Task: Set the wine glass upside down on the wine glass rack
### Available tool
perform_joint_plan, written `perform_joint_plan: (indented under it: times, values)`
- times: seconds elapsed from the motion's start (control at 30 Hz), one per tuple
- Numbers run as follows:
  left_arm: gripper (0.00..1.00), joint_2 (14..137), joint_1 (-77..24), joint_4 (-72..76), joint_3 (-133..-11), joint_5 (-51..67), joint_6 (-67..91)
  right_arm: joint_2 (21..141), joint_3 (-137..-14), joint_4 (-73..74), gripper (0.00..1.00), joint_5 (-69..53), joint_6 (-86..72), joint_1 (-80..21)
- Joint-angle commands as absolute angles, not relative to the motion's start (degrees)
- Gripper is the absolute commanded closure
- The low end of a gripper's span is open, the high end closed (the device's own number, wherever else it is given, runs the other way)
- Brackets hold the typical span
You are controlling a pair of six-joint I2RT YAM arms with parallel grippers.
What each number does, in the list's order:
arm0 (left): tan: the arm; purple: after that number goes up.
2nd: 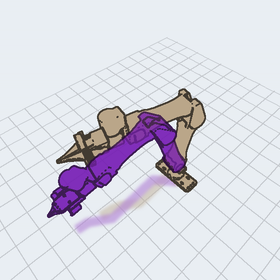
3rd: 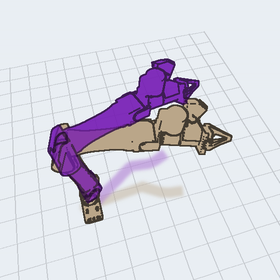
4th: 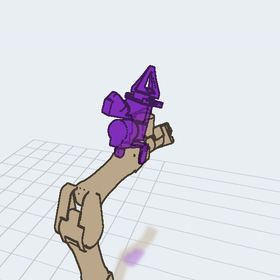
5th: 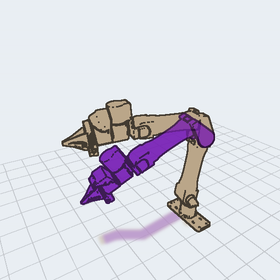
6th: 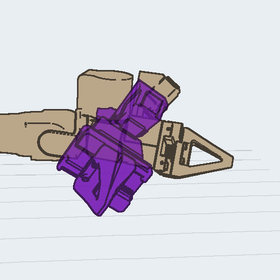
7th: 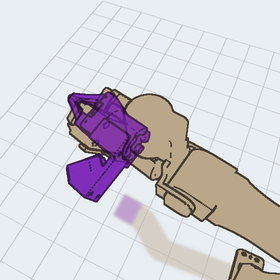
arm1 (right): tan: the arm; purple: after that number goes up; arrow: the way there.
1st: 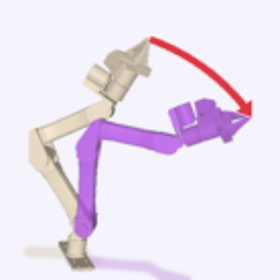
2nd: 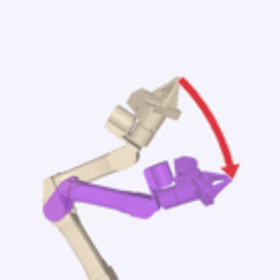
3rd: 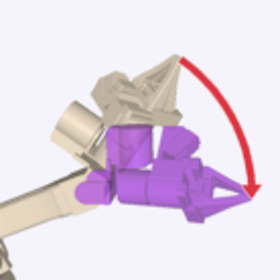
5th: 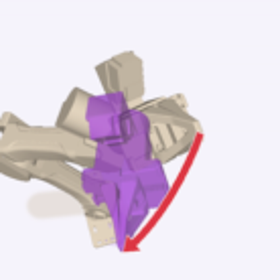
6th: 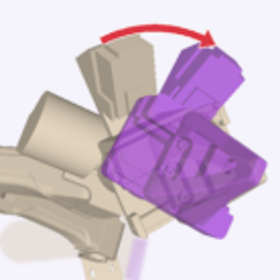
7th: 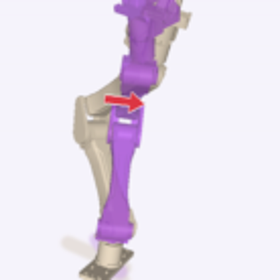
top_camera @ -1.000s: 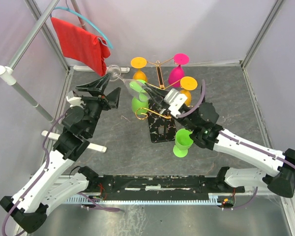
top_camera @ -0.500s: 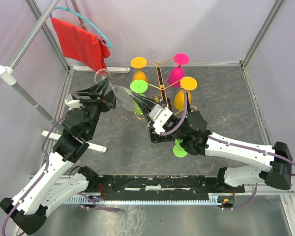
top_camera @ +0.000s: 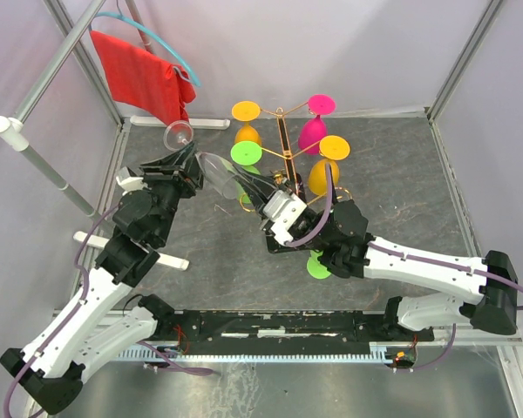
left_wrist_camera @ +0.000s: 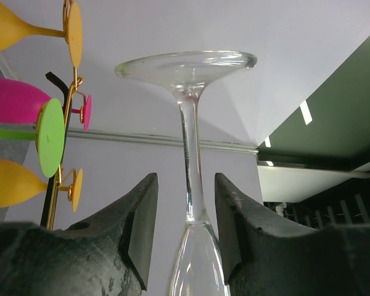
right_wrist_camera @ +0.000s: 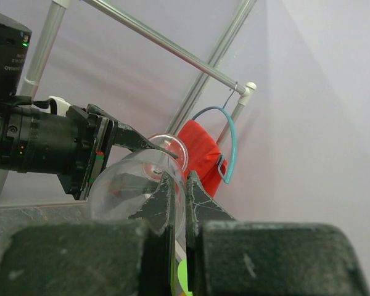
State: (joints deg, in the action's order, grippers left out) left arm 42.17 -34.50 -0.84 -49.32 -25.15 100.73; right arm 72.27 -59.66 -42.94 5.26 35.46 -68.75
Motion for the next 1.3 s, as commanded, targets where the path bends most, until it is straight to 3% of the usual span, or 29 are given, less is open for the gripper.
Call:
perform_joint_plan:
  times: [0.0,0.23,0.5,1.0,1.27]
  values:
    - [0.54,42.54,-34.45,1.54,-49.01,-25.49,101.27,70.45,-60.57,-48.18,0.99,5.15,36.43,-69.61]
    - [0.77,42.3,-34.45,2.2,-48.96,-25.41,100.02,70.56,-60.56,-47.11,1.0,7.25,38.05,-70.16]
    - [0.97,42.93,-34.45,4.41,-49.63,-25.28,96.1,71.16,-60.6,-46.07,0.96,8.86,39.51,-71.04]
    - [0.97,43.58,-34.45,11.08,-54.07,-29.6,76.53,62.21,-52.87,-41.47,0.54,16.91,38.88,-71.19]
    - [0.97,45.01,-34.38,14.91,-55.03,-32.3,72.23,57.59,-49.05,-36.67,0.36,21.53,39.1,-71.12]
